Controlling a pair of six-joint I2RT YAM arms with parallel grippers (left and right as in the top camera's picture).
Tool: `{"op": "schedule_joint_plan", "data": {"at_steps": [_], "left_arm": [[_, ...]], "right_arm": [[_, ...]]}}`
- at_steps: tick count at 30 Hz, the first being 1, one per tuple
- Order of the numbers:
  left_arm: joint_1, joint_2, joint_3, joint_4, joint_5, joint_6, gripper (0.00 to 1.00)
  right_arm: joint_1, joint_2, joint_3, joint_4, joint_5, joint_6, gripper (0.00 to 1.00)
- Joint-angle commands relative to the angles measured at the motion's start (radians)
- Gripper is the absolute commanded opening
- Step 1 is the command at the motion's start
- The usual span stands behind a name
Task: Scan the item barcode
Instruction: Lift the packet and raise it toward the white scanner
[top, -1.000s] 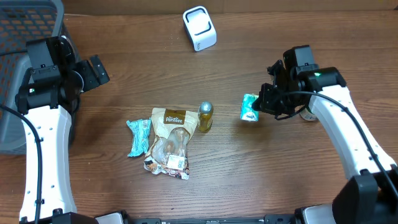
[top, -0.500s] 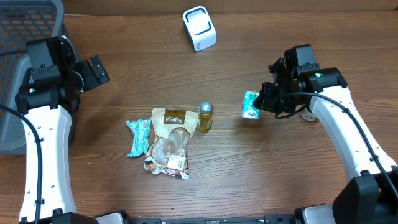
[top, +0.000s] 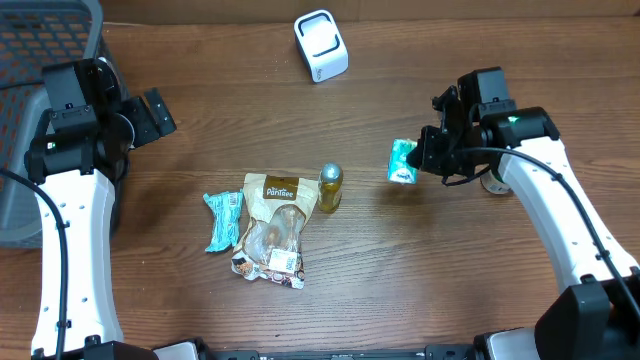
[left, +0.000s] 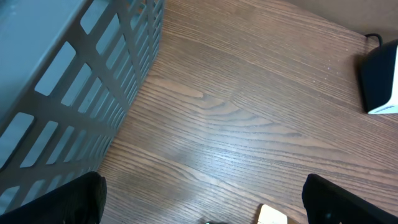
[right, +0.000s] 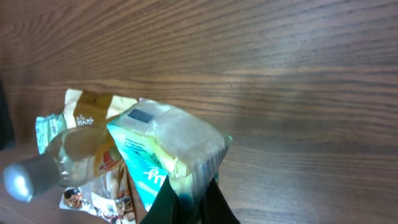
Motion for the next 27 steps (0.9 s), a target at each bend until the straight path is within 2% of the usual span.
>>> {"op": "schedule_joint_plan", "data": {"at_steps": [1, 6, 11, 16, 21, 27], "left_arm": [[-0.002, -0.006, 0.023, 0.0, 0.001, 0.019, 1.0], [-0.002, -0.006, 0.023, 0.0, 0.001, 0.019, 1.0], [-0.002, -0.006, 0.023, 0.0, 0.001, 0.019, 0.99], [-0.002, -0.006, 0.023, 0.0, 0.001, 0.019, 0.99], [-0.002, -0.006, 0.023, 0.0, 0.001, 0.019, 0.99], [-0.002, -0.006, 0.023, 0.0, 0.001, 0.019, 1.0]], "right_arm": [[0.005, -0.022, 0.135, -0.055, 0.042, 0.013, 0.04], [0.005, -0.022, 0.312, -0.18, 0.095, 0.025, 0.04], [0.005, -0.022, 0.38, -0.185, 0.126, 0.024, 0.04], [0.049, -0.016, 0.379, -0.137, 0.234, 0.021, 0.04], [0.167, -0.014, 0.379, -0.025, 0.456, 0.016, 0.04], [0.31, 0.028, 0.378, 0.119, 0.707, -0.101, 0.04]]}}
